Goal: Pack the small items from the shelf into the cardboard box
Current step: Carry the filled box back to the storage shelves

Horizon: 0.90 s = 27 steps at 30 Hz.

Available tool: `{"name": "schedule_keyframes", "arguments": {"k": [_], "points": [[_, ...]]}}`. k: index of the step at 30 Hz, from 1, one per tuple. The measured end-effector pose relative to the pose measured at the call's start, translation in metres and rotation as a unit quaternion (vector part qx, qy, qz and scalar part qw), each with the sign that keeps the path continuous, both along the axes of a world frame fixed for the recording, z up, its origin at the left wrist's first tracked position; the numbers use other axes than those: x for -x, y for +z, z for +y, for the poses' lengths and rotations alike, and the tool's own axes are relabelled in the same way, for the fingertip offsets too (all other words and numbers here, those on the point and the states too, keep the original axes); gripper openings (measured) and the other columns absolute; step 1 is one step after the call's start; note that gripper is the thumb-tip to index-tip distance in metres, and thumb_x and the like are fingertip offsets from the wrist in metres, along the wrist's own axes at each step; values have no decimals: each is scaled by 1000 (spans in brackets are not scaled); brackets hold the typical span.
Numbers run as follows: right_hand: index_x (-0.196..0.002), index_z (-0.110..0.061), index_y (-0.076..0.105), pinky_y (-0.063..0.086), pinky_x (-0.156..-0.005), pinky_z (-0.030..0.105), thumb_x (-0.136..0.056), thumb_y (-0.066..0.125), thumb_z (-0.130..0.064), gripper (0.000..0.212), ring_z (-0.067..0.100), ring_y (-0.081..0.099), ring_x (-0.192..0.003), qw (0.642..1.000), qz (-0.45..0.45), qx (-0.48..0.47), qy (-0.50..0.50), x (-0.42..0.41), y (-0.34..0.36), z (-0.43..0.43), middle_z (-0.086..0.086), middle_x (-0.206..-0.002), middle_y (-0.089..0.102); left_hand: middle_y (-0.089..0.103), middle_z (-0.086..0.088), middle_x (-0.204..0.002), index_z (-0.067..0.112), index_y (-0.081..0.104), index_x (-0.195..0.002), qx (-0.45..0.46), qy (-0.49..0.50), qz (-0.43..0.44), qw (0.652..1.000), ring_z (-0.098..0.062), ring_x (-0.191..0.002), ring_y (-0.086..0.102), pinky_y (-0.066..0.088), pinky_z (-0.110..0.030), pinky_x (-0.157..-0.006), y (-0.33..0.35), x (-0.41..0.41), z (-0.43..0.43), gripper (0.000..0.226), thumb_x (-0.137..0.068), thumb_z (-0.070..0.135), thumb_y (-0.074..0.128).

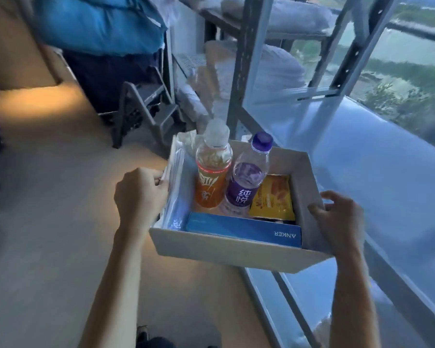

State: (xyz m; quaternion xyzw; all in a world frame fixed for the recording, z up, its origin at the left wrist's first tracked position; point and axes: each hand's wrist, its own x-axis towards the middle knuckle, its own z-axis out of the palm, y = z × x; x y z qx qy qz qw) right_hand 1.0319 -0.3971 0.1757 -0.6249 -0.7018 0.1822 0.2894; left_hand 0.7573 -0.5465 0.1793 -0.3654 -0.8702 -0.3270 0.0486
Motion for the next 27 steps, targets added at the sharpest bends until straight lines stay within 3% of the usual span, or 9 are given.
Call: {"name": "schedule_keyframes", "arguments": {"k": [2,4,6,9,11,12,15,20,27], "points": [[-104,-12,69,38,-61,26,-76,66,-11,29,32,65,-82,999,-4,18,37,30,-12,-6,17,-89,74,34,-9,-44,1,47,-54,22,42,-13,999,-38,-54,37,31,-32,-50,-7,19,-25,29,-78,12,59],[-103,-12,69,33,-52,19,-76,65,-10,28,28,59,-71,996,-17,32,79,62,-22,-15,16,-87,74,28,-9,-46,4,40,-51,34,84,-26,996,-33,-55,29,29,-31,-50,-17,40,-53,32,-76,9,59],[-105,-14,68,34,-51,21,-76,65,-11,29,28,62,-74,991,-37,55,118,93,-30,-24,15,-89,74,28,-11,-48,6,30,-52,46,118,-39,991,-30,-55,26,27,-31,-50,-28,59,-83,37,-75,9,59],[-109,-17,66,51,-69,32,-78,66,-14,32,32,65,-89,981,-68,88,161,147,-42,-42,15,-98,72,40,-21,-52,1,40,-54,75,172,-65,980,-30,-54,29,29,-31,-49,-44,90,-129,31,-75,10,60],[-111,-19,66,54,-78,38,-77,67,-17,34,33,65,-93,975,-77,94,188,187,-49,-62,15,-102,71,33,-15,-48,-1,40,-55,84,206,-81,972,-28,-54,28,28,-30,-49,-51,114,-163,30,-75,10,59],[-111,-20,66,53,-78,36,-76,67,-17,35,32,65,-94,972,-78,91,201,207,-52,-74,15,-102,72,26,-9,-46,6,29,-54,81,221,-88,968,-27,-54,25,25,-30,-49,-54,126,-181,36,-74,9,59],[-111,-19,67,44,-68,28,-75,67,-16,36,29,65,-91,965,-68,87,240,261,-60,-108,12,-99,73,19,-3,-47,14,22,-49,71,244,-108,961,-24,-53,23,18,-29,-49,-60,161,-230,45,-73,5,59],[-107,-22,69,50,-69,28,-75,67,-18,33,26,67,-85,950,-67,97,290,347,-66,-158,7,-93,75,23,-3,-44,11,24,-45,76,310,-123,940,-22,-45,22,20,-28,-47,-64,207,-299,49,-75,8,62],[-107,-18,70,33,-49,14,-77,69,-16,29,17,52,-65,925,-48,103,362,437,-76,-209,9,-90,75,25,2,-40,17,24,-42,70,376,-128,915,-15,-42,22,20,-26,-46,-70,242,-368,54,-81,5,58]]}}
